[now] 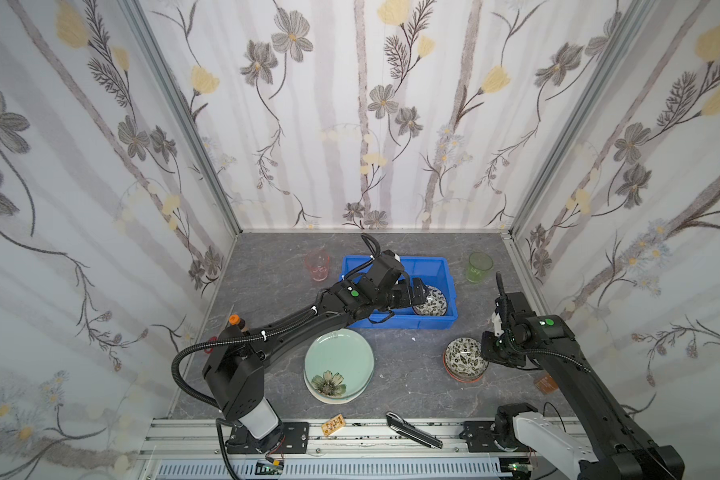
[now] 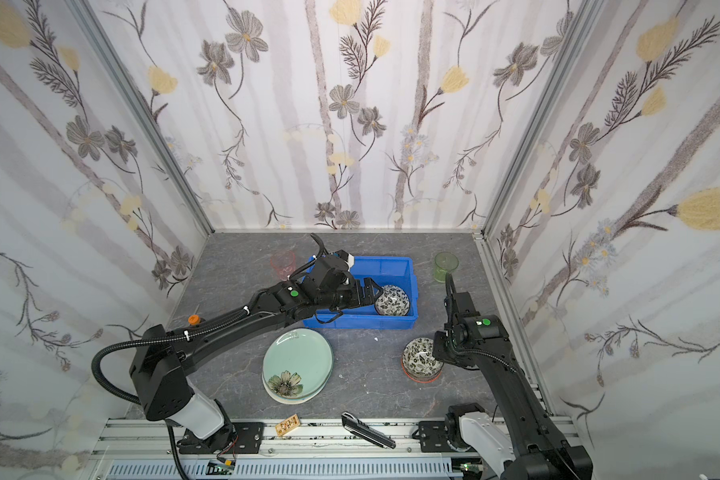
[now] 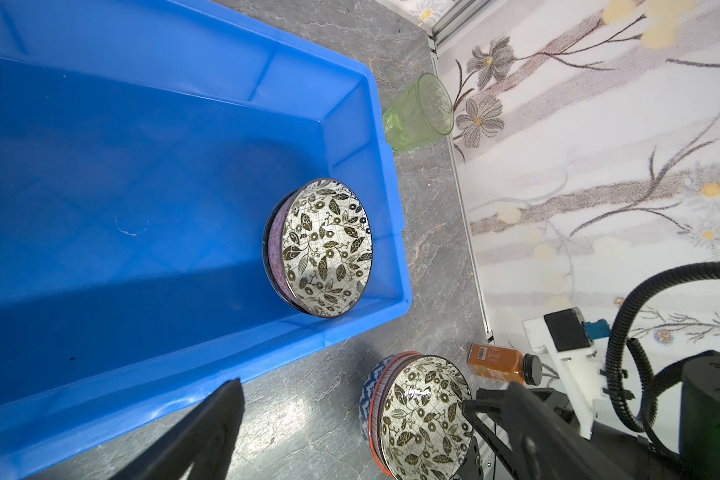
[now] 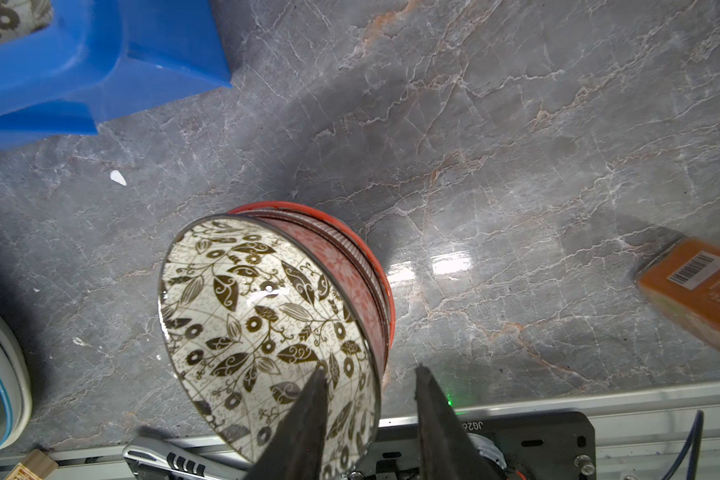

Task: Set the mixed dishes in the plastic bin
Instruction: 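Open the left gripper and raise it while the right gripper returns to the stack, then grip the rim of the top leaf-patterned bowl on the stack with the right gripper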

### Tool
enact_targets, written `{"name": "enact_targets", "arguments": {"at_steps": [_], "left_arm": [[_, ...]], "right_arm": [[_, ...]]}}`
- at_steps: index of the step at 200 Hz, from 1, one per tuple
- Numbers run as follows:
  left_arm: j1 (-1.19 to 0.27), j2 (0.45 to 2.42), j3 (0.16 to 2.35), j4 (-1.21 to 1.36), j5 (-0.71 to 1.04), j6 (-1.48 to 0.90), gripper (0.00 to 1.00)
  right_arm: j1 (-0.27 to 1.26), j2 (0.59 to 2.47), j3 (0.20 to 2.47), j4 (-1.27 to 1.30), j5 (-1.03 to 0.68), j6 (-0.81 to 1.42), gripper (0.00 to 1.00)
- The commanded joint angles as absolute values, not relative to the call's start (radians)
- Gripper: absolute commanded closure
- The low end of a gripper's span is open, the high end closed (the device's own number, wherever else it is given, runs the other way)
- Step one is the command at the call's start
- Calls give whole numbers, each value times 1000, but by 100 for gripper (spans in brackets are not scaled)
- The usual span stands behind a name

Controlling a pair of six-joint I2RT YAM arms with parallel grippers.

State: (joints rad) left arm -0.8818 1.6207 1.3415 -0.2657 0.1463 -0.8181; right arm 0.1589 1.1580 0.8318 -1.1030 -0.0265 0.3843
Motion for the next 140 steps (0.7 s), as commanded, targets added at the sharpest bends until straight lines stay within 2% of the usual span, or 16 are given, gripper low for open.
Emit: {"name": "enact_targets", "arguments": {"at_steps": [1, 140], "left_arm": [[-882, 1617, 1330, -212, 162, -837, 0], [-883, 1646, 1310, -198, 184, -857, 0]], "right_arm": [[171, 1173, 829, -1057, -3, 399, 67], [201, 1232, 813, -1028, 35, 414, 82]]}}
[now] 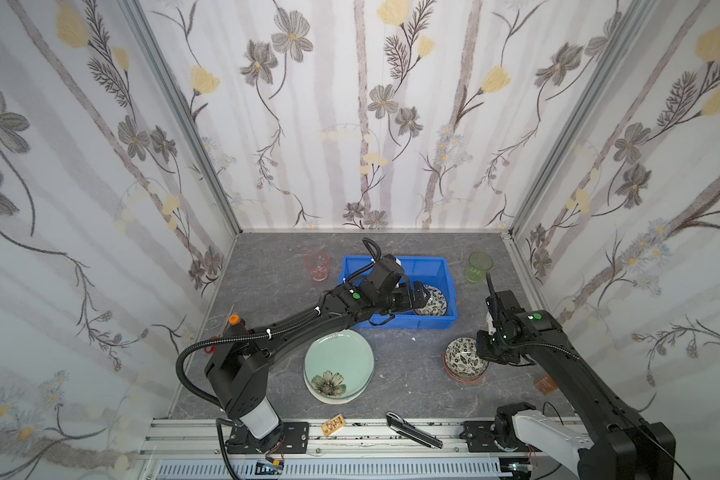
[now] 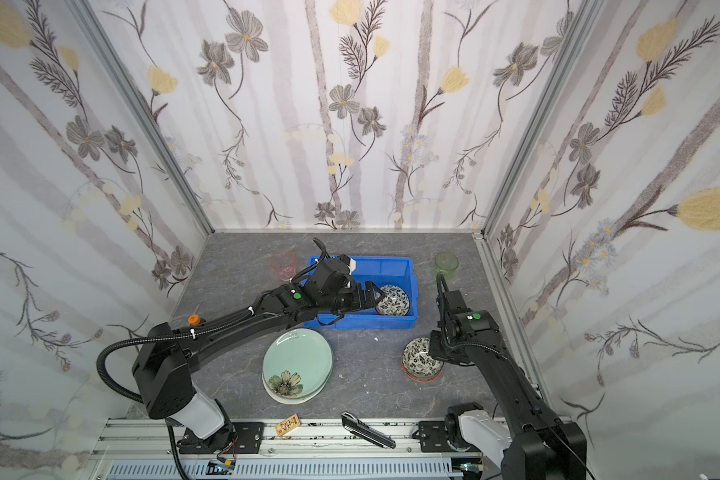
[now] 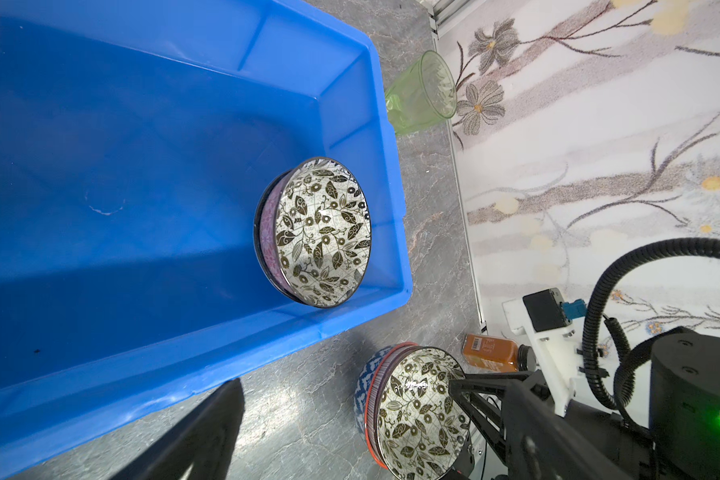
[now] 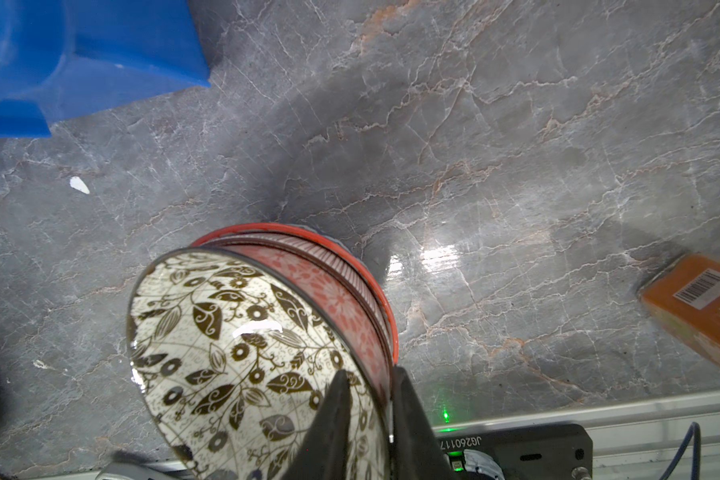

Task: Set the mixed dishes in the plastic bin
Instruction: 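Grip the rim of the top leaf-patterned bowl on the stack with the right gripper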

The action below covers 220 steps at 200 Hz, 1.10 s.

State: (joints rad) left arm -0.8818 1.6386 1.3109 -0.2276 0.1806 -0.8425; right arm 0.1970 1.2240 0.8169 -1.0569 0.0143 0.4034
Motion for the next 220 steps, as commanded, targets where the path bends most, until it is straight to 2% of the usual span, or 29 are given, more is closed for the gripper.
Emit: {"name": "enact_targets", "arguments": {"at_steps": [1, 107, 220], "left_arm": [[-882, 1647, 1310, -198, 183, -857, 0], [-880, 1694, 1342, -196, 218, -853, 0], [-888, 1711, 1329, -198, 232, -890, 0]], "right_arm": [[201, 1233, 815, -1028, 35, 414, 82], [212, 1218, 811, -1023, 41, 423, 100], [228, 1193, 866, -1080, 35, 416, 100]]}}
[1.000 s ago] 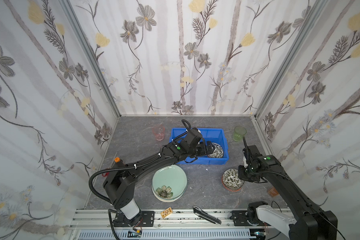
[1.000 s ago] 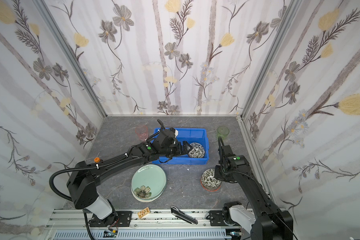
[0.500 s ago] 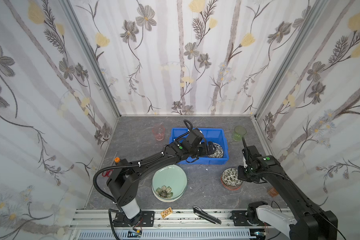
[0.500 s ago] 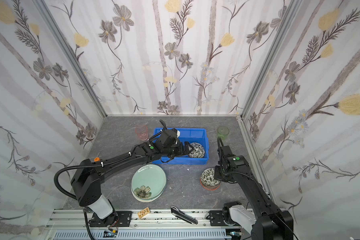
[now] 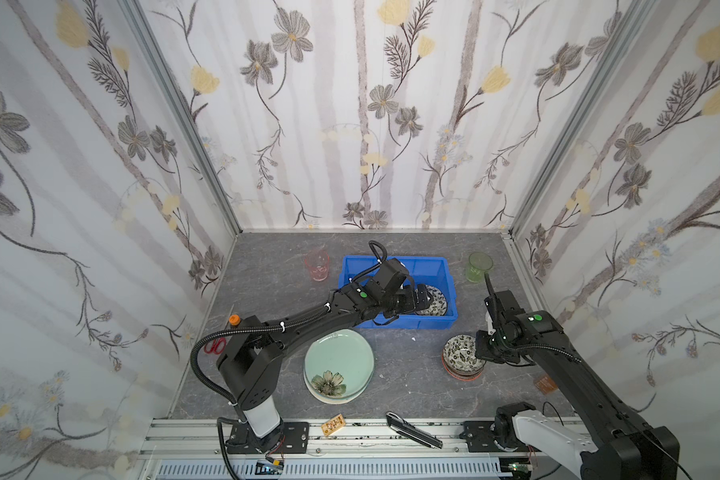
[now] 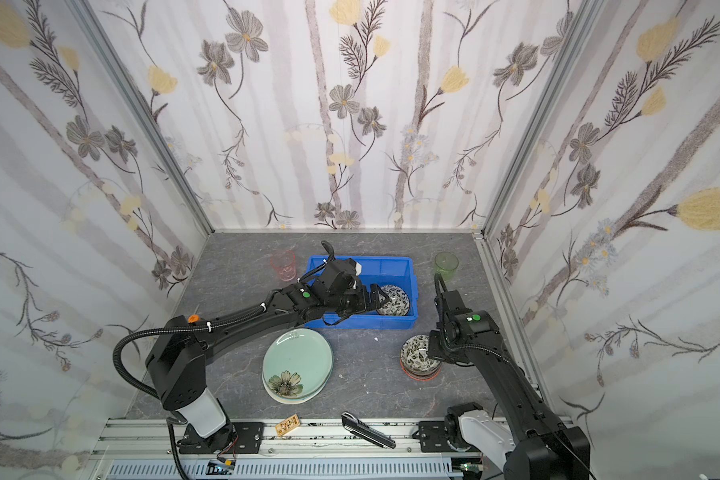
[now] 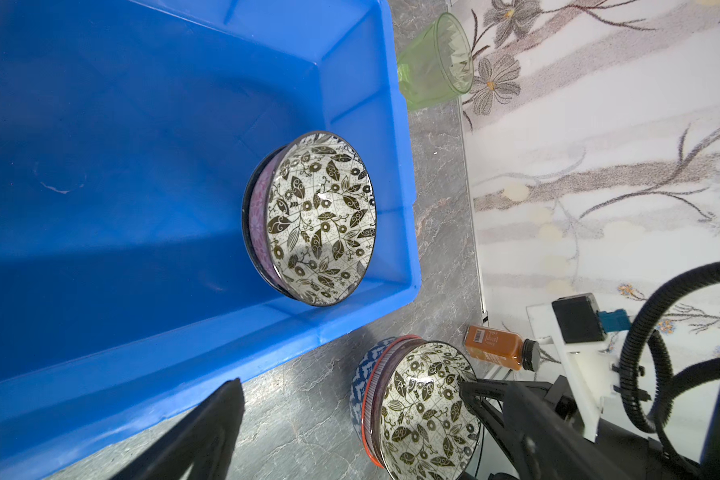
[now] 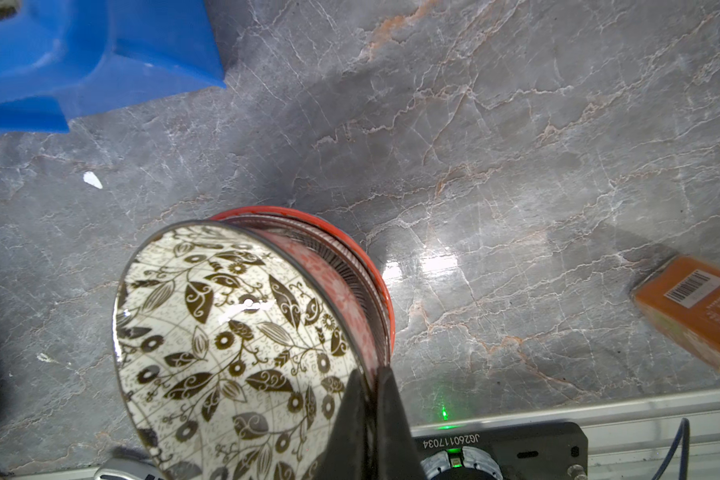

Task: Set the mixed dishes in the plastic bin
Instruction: 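Grip the rim of the top leaf-patterned bowl on the stack with the right gripper, then lift the bowl toward the left gripper, which grasps its rim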

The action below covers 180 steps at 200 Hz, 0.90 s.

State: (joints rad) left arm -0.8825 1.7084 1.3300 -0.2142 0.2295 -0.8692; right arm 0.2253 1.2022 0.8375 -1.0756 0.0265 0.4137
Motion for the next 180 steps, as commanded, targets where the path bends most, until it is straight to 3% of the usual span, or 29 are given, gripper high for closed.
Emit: {"name": "enact_targets", "arguments": {"at_steps": [1, 65, 119, 157, 180], "left_arm": [[-889, 1712, 1330, -198, 232, -891, 0], [-953, 1780, 1398, -201, 268, -916, 7], [-974, 1820, 1428, -202, 280, -901, 25], [-977, 1836, 1429, -203, 297, -900, 47], [-976, 1847, 1433, -204, 307, -899, 49]], "right_arm": [[228, 1192, 868, -1081, 35, 417, 100], [273, 1229, 1042, -1110, 24, 416, 100], [298, 1300, 1144, -1103, 44, 402, 100], [303, 1338, 1180, -1091, 47, 394, 100], [306, 1354, 1199, -1088, 45, 388, 100]]}}
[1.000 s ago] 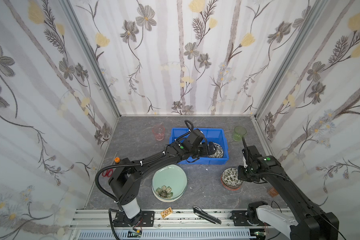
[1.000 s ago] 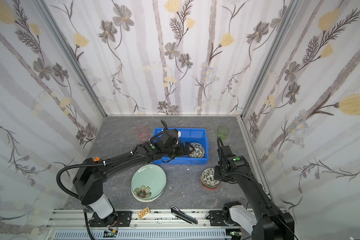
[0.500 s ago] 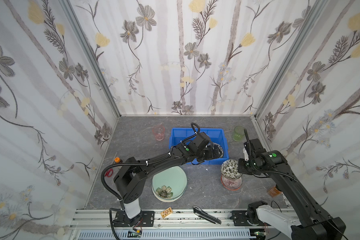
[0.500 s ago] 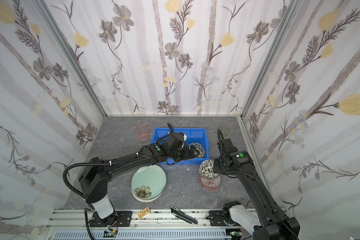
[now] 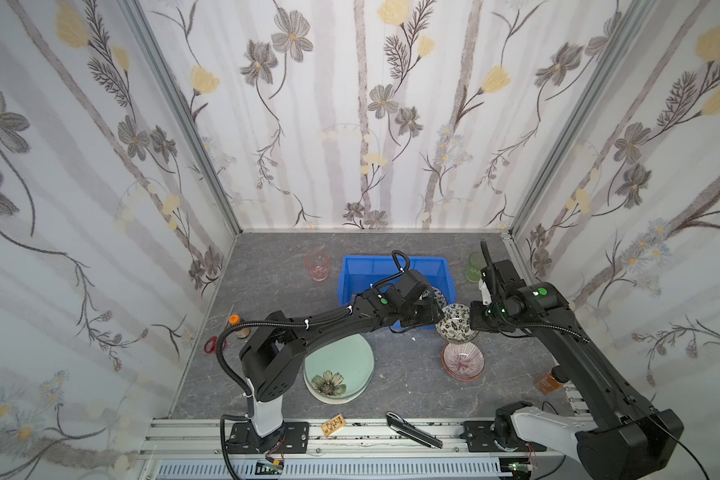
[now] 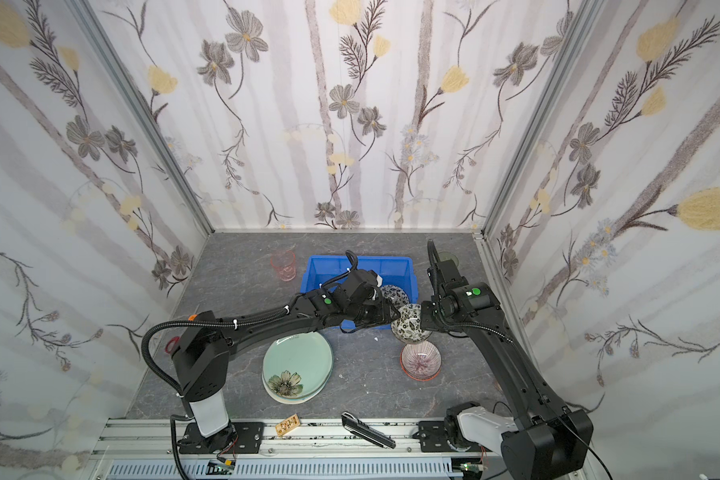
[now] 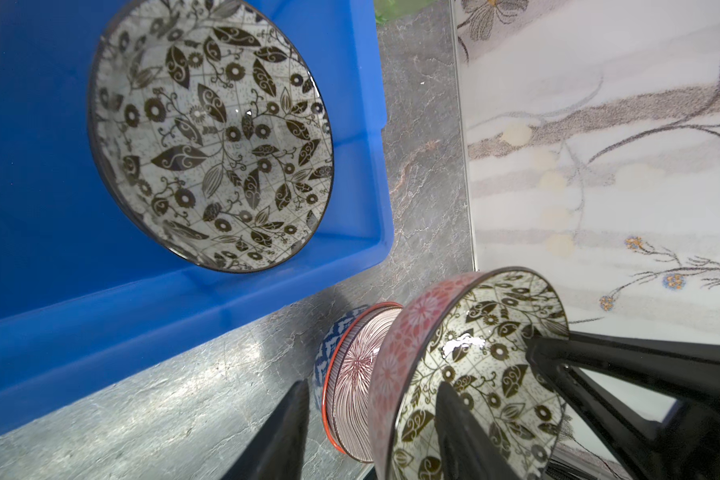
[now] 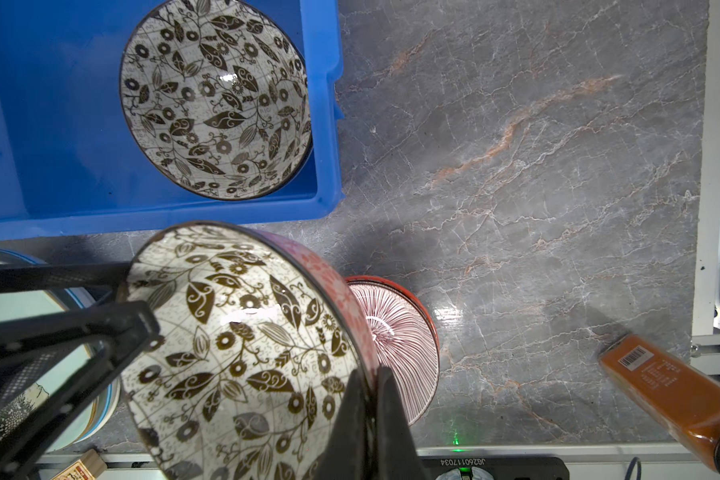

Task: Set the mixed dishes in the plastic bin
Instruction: 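Lift the bowl toward the left gripper, which grasps its rim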

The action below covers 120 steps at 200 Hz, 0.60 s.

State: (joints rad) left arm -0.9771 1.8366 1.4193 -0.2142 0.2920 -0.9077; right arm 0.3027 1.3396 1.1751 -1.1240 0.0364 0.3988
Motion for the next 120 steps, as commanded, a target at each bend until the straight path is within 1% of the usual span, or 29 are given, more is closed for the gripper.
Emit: {"name": "enact_targets", "arguments": {"at_steps": [1, 19, 70, 112, 120], "left_arm": [[-976, 1847, 1433, -204, 307, -899, 49], [-977, 1856, 1437, -204, 314, -899, 51], [-978, 1866, 1443, -206, 314, -900, 65], [-978, 1869, 1446, -207, 313, -902, 78], [-977, 1868, 1447, -207, 312, -903, 82]], "right_arm": [[306, 1355, 1199, -1088, 45, 388, 100], [308, 1363, 1210, -1083, 46, 387, 100], [312, 1370, 1213, -1077, 41, 382, 100], [317, 1368, 1209, -1066, 37, 382, 100], [318, 1368, 1207, -1063, 36, 382, 100]]}}
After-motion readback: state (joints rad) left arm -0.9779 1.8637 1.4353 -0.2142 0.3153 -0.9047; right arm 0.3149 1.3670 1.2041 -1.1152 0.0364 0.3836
